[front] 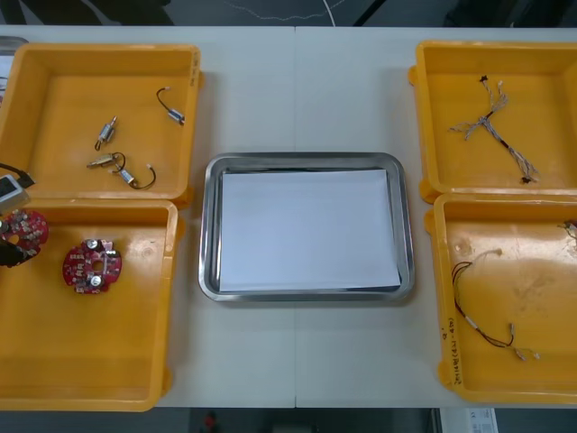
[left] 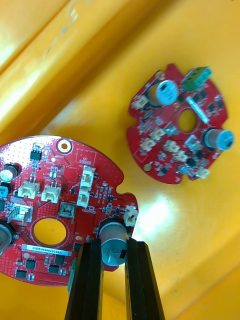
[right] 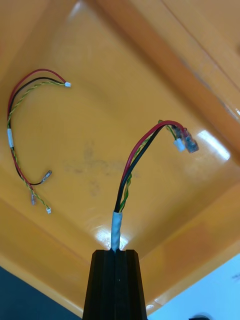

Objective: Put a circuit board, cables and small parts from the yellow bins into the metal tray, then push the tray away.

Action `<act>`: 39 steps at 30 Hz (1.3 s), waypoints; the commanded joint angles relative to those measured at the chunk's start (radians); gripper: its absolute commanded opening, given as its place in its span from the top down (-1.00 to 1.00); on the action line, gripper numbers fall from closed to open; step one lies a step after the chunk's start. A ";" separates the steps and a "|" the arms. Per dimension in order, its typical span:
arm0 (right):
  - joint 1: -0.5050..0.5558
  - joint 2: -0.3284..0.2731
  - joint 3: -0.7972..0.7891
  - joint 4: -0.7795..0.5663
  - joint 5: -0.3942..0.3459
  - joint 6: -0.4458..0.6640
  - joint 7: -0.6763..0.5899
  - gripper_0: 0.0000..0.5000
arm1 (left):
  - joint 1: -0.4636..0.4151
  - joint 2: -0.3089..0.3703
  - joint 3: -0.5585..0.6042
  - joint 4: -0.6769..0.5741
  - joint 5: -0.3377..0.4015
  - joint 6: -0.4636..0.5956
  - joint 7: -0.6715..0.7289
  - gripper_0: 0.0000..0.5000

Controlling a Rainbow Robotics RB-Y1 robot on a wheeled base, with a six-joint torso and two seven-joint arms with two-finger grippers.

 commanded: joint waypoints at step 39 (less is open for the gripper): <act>-0.257 0.145 0.102 -0.236 0.047 0.183 -0.012 1.00 | -0.350 -0.050 -0.235 -0.520 -0.025 0.343 0.596 1.00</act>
